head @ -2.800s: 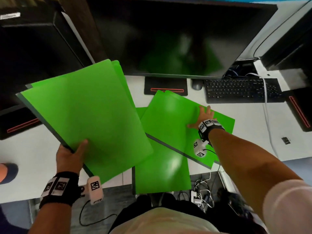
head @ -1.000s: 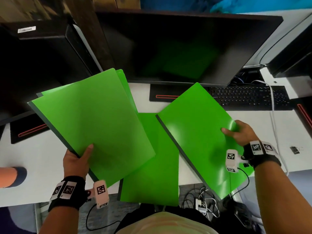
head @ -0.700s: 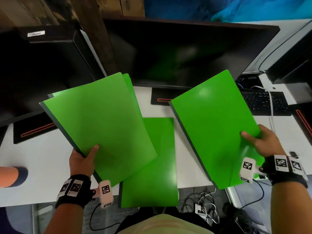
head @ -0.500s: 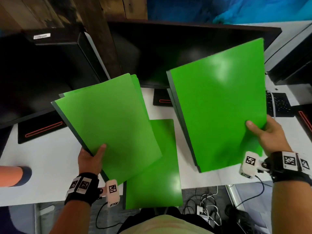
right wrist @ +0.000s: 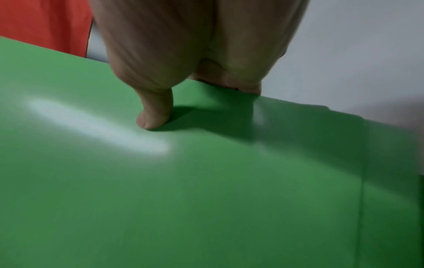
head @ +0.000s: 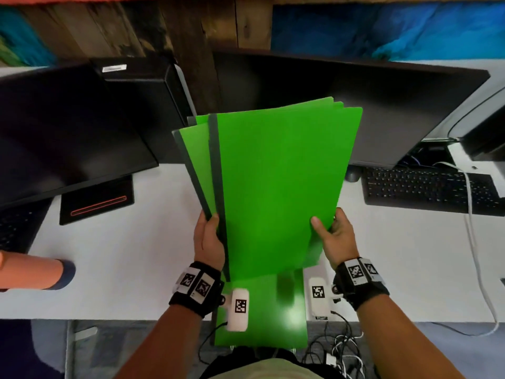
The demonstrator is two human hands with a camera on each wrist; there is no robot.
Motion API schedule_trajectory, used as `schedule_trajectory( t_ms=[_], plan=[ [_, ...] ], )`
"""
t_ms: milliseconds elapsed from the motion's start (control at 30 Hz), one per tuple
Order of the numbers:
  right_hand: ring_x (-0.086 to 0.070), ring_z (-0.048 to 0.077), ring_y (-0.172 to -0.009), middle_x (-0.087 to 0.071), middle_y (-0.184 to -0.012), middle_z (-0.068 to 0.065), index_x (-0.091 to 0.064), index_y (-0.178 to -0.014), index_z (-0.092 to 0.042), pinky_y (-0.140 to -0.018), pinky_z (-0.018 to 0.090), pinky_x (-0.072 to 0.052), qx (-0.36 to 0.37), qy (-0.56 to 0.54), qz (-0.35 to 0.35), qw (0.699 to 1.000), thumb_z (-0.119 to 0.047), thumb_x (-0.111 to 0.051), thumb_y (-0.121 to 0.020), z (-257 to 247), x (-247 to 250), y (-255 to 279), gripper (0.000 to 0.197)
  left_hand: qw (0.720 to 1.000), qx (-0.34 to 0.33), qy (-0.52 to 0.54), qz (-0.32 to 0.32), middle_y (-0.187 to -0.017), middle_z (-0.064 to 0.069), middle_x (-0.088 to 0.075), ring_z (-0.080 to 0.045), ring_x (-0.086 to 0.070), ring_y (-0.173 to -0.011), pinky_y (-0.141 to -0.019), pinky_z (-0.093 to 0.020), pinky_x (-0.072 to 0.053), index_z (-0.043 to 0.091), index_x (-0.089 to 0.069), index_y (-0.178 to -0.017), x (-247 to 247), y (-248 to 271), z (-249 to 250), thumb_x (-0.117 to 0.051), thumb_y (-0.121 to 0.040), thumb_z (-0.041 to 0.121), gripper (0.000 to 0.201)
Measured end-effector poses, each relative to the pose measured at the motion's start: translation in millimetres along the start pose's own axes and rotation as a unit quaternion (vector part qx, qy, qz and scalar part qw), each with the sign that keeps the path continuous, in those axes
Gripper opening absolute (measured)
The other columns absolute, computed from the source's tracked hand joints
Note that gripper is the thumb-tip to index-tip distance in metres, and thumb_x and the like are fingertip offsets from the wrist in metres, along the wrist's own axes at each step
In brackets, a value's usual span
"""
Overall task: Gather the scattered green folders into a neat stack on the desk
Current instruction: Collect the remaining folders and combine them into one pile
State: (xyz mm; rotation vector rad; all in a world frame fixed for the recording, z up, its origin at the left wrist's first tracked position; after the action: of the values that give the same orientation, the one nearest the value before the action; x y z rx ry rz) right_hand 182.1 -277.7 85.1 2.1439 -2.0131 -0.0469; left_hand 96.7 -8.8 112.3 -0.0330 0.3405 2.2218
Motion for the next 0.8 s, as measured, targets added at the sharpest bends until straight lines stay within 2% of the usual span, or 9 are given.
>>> schedule_trajectory(
  t_ms=[67, 100, 167, 200, 267, 367, 433, 633, 800],
  plan=[
    [-0.068, 0.004, -0.082, -0.071, -0.095, 0.000, -0.048, -0.115, -0.014, -0.078, 0.029, -0.056, 0.002, -0.029, 0.010, 1.000, -0.006, -0.065, -0.086, -5.6, -0.8, -1.4, 0.035, 0.999, -0.036, -0.009, -0.012, -0.131, -0.015, -0.059, -0.031, -0.051, -0.127, -0.109, -0.052, -0.036, 0.012, -0.058, -0.126, -2.5, 2.2, 11.5, -0.052, -0.083, 0.051, 0.058],
    [-0.069, 0.005, -0.085, -0.072, -0.096, -0.002, -0.048, -0.119, -0.015, -0.077, 0.025, -0.056, 0.005, -0.042, 0.010, 0.999, -0.002, -0.064, -0.085, -9.1, -1.2, -2.3, 0.040, 0.997, -0.062, -0.037, -0.016, -0.128, -0.011, -0.060, -0.025, -0.053, -0.125, -0.108, -0.047, -0.039, 0.009, -0.055, -0.129, -5.2, 5.6, 21.0, -0.048, -0.085, 0.056, 0.064],
    [-0.069, 0.002, -0.089, -0.074, -0.094, -0.012, -0.057, -0.113, -0.019, -0.076, 0.017, -0.054, 0.024, -0.044, -0.002, 0.999, 0.002, -0.062, -0.085, -18.9, -3.1, -4.3, 0.035, 0.988, -0.129, -0.078, -0.033, -0.114, 0.001, -0.062, -0.006, -0.058, -0.109, -0.096, -0.030, -0.046, 0.008, -0.050, -0.130, -11.3, 8.9, 37.0, -0.043, -0.088, 0.054, 0.063],
    [-0.069, 0.000, -0.089, -0.074, -0.093, -0.017, -0.061, -0.107, -0.023, -0.075, 0.015, -0.053, 0.032, -0.041, -0.008, 0.999, 0.003, -0.061, -0.085, -22.9, -3.9, -5.4, 0.033, 0.985, -0.143, -0.080, -0.046, -0.110, 0.004, -0.061, -0.004, -0.059, -0.105, -0.092, -0.027, -0.047, 0.008, -0.048, -0.129, -14.1, 9.0, 40.7, -0.046, -0.088, 0.050, 0.059],
    [-0.069, 0.002, -0.090, -0.074, -0.093, -0.019, -0.063, -0.103, -0.022, -0.076, 0.015, -0.052, 0.034, -0.050, -0.020, 0.998, 0.001, -0.063, -0.085, -26.9, -6.4, -5.8, 0.030, 0.981, -0.162, -0.078, -0.069, -0.115, 0.007, -0.064, -0.009, -0.060, -0.111, -0.095, -0.028, -0.048, 0.017, -0.049, -0.128, -17.3, 9.1, 45.7, -0.049, -0.088, 0.039, 0.045],
    [-0.069, 0.003, -0.092, -0.074, -0.094, -0.018, -0.062, -0.107, -0.018, -0.077, 0.016, -0.053, 0.016, -0.067, -0.034, 0.997, -0.016, -0.071, -0.075, -16.8, -10.0, -0.6, 0.034, 0.976, -0.163, -0.111, -0.088, -0.107, 0.023, -0.067, 0.001, -0.061, -0.104, -0.088, -0.019, -0.049, 0.041, -0.050, -0.117, -12.8, 8.5, 35.9, -0.048, -0.087, 0.035, 0.030],
    [-0.069, 0.004, -0.093, -0.074, -0.094, -0.017, -0.059, -0.113, -0.013, -0.078, 0.018, -0.055, -0.007, -0.069, -0.035, 0.997, -0.011, -0.073, -0.073, -5.5, -11.1, 4.8, 0.043, 0.972, -0.149, -0.150, -0.105, -0.100, 0.024, -0.065, 0.007, -0.060, -0.095, -0.083, -0.019, -0.048, 0.053, -0.048, -0.112, -10.5, 11.5, 18.8, -0.050, -0.086, 0.039, 0.030],
    [-0.070, 0.001, -0.085, -0.075, -0.089, -0.019, -0.059, -0.112, -0.010, -0.070, 0.013, -0.053, -0.016, -0.071, -0.039, 0.997, 0.009, -0.065, -0.080, 2.9, -6.5, 10.4, 0.038, 0.962, -0.129, -0.205, -0.124, -0.112, 0.023, -0.051, 0.024, -0.051, -0.100, -0.081, 0.000, -0.039, 0.042, -0.037, -0.112, 1.4, 21.7, -14.0, -0.052, -0.088, 0.021, 0.035],
    [-0.071, 0.000, -0.081, -0.075, -0.085, -0.019, -0.063, -0.102, -0.015, -0.070, 0.016, -0.055, -0.012, -0.064, -0.043, 0.997, -0.008, -0.073, -0.070, -2.3, -9.6, 10.4, 0.034, 0.960, -0.122, -0.229, -0.105, -0.106, 0.021, -0.054, 0.021, -0.054, -0.093, -0.077, -0.003, -0.042, 0.041, -0.037, -0.106, 2.6, 15.9, -21.1, -0.049, -0.089, 0.029, 0.024]
  ],
)
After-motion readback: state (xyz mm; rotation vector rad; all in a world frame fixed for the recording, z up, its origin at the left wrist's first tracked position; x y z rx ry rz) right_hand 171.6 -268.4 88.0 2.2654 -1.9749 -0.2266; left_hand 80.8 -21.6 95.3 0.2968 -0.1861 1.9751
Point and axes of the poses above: each hand's wrist, its own y-axis away from the middle knuckle, its own x-axis out of the back of the hand, z = x × y, the point moved 5 cm from there along -y, towards the middle knuckle
